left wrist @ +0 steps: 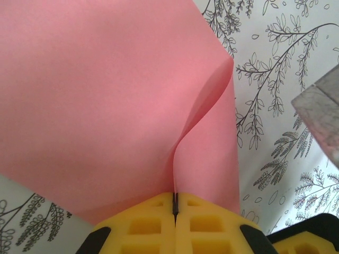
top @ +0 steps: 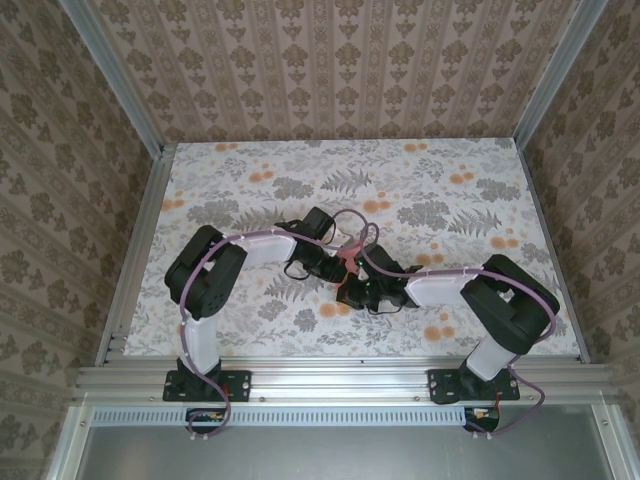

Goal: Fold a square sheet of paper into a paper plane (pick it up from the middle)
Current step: Third fold the triangle at the center of the table.

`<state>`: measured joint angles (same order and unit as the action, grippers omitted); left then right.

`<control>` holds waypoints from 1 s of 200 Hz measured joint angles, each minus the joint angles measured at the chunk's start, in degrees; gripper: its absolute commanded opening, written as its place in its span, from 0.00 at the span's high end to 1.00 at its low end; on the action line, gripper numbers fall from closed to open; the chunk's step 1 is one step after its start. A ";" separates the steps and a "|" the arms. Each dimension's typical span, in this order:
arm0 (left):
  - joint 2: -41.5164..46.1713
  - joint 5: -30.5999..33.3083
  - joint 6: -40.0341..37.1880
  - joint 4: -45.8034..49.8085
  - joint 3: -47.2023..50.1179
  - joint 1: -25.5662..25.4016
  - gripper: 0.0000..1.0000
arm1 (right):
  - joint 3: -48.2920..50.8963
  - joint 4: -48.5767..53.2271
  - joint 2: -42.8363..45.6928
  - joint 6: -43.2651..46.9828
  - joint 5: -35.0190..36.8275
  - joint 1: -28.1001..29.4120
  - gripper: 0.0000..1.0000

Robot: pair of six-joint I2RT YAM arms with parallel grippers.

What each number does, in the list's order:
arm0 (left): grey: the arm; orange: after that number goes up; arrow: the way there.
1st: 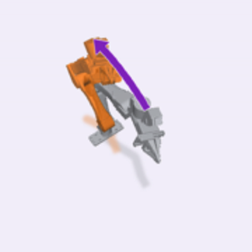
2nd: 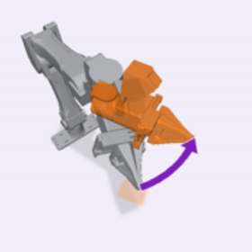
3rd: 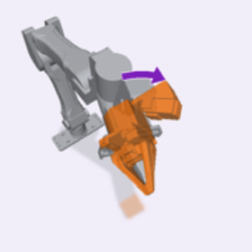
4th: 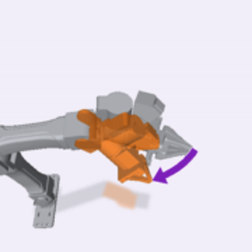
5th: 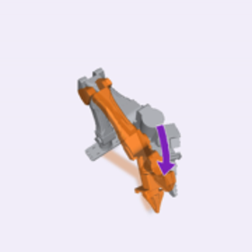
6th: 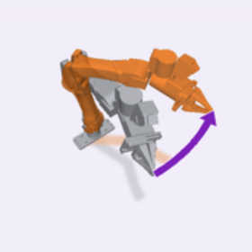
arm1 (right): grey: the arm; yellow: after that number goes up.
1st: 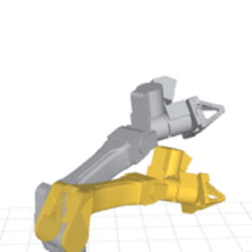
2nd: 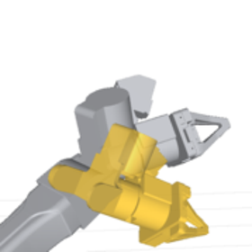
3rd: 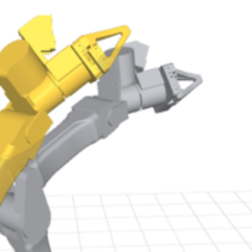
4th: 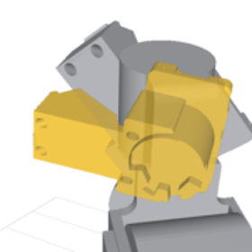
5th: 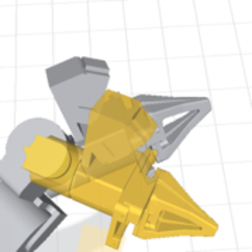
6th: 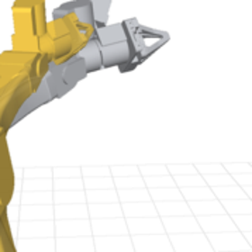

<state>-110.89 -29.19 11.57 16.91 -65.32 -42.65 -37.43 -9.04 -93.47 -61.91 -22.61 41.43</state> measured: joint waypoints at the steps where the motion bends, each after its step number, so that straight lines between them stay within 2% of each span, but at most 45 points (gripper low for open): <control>1: 0.00 0.00 0.00 0.00 0.00 0.00 1.00 | 0.00 -0.04 0.00 0.00 -0.02 0.00 1.00; 43: 0.00 -0.02 0.22 0.04 -0.02 0.00 1.00 | 0.46 -3.74 -3.19 -0.68 -1.01 0.17 1.00; 95: 0.00 -0.02 0.20 0.04 -0.02 0.00 1.00 | 0.96 -4.57 -2.60 -1.05 -1.20 -0.20 1.00; 145: 0.00 0.04 0.20 0.00 -0.02 0.00 1.00 | 1.46 -4.42 2.01 -0.59 -1.75 -4.92 1.00; 200: 0.00 0.26 0.17 0.39 -0.24 0.00 1.00 | 3.21 -9.66 -3.52 -1.07 -4.22 -5.77 1.00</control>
<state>-110.89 -28.93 11.75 17.30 -65.56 -42.65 -34.22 -18.70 -96.99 -62.98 -26.83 35.66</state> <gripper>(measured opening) 0.050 0.056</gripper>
